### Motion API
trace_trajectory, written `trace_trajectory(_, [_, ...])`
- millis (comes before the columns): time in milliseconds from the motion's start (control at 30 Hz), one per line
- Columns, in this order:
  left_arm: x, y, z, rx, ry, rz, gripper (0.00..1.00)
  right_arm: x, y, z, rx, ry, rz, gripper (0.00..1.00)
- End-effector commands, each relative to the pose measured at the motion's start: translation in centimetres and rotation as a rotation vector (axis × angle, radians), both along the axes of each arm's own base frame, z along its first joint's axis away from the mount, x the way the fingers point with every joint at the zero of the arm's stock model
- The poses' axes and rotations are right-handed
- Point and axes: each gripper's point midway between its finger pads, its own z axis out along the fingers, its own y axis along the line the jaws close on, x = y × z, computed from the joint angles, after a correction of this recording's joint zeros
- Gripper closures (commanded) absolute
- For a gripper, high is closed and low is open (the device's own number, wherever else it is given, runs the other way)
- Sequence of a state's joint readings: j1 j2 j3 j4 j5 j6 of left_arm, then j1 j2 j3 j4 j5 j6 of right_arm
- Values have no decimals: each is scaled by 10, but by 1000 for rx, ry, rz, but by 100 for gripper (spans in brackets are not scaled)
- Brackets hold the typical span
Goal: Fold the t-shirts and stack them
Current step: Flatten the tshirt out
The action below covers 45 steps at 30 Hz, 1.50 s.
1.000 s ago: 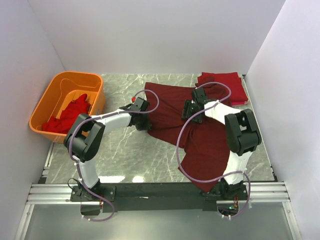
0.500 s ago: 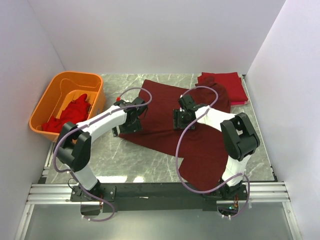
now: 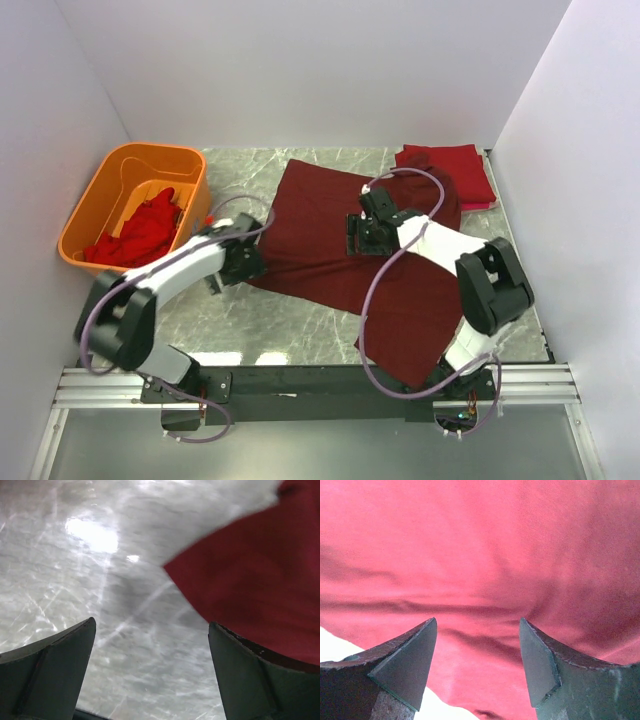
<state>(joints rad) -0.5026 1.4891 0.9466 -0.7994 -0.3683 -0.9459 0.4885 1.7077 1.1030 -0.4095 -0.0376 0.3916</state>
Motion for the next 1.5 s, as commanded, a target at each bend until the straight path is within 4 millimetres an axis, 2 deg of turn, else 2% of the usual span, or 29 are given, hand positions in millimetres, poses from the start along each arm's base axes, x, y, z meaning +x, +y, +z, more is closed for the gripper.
trace_trajectory(0, [28, -12, 9, -236, -160, 1, 0, 9, 15, 37, 72, -134, 37, 26])
trace_trajectory(33, [38, -14, 10, -291, -224, -14, 0, 9, 18, 41, 85, -148, 49, 26])
trace_trajectory(133, [51, -16, 7, -403, -256, -6, 1, 9, 24, 61, 126, -211, 63, 24])
trace_trajectory(233, [55, -17, -1, -404, -236, -14, 3, 9, 24, 80, 151, -269, 49, 23])
trace_trajectory(300, [55, -13, -10, -376, -217, -5, 9, 9, 19, 89, 152, -295, 20, 23])
trace_trajectory(400, [51, -4, -28, -314, -163, 18, 23, 7, 14, 93, 152, -302, -2, 23])
trace_trajectory(433, [52, -2, -29, -299, -157, 21, 31, 5, 13, 92, 152, -300, -3, 23])
trace_trajectory(500, [49, -1, -38, -288, -131, 18, 36, 6, 8, 92, 135, -305, -28, 23])
trace_trajectory(667, [46, -3, -48, -295, -105, 6, 56, 4, 2, 90, 112, -305, -48, 23])
trace_trajectory(700, [45, -2, -52, -288, -91, 2, 63, 5, 2, 92, 114, -310, -51, 23])
trace_trajectory(733, [45, -3, -54, -290, -83, -4, 78, 5, 1, 90, 110, -309, -55, 23])
trace_trajectory(800, [44, -4, -56, -289, -74, -16, 99, 4, -2, 91, 100, -314, -62, 23])
trace_trajectory(933, [42, 3, -53, -260, -83, -5, 99, -1, -12, 83, 58, -295, -83, 23])
trace_trajectory(1000, [42, 16, -44, -205, -114, 38, 99, -6, -23, 77, 26, -276, -123, 23])
trace_trajectory(1033, [36, 24, -43, -167, -102, 59, 99, -13, -37, 68, -36, -252, -158, 23])
trace_trajectory(1100, [34, 45, -32, -81, -139, 146, 99, -23, -54, 58, -88, -217, -222, 22])
trace_trajectory(1133, [29, 54, -30, -50, -137, 188, 99, -34, -69, 46, -149, -175, -248, 22])
trace_trajectory(1167, [19, 63, -26, -18, -121, 228, 99, -39, -79, 41, -169, -153, -278, 22])
trace_trajectory(1233, [12, 81, -20, 22, -134, 354, 99, -53, -95, 23, -196, -82, -329, 21])
trace_trajectory(1333, [2, 92, -10, 31, -161, 427, 99, -62, -103, 2, -172, -2, -348, 21])
trace_trajectory(1467, [2, 89, 0, -16, -214, 425, 99, -61, -96, -17, -179, 66, -321, 21])
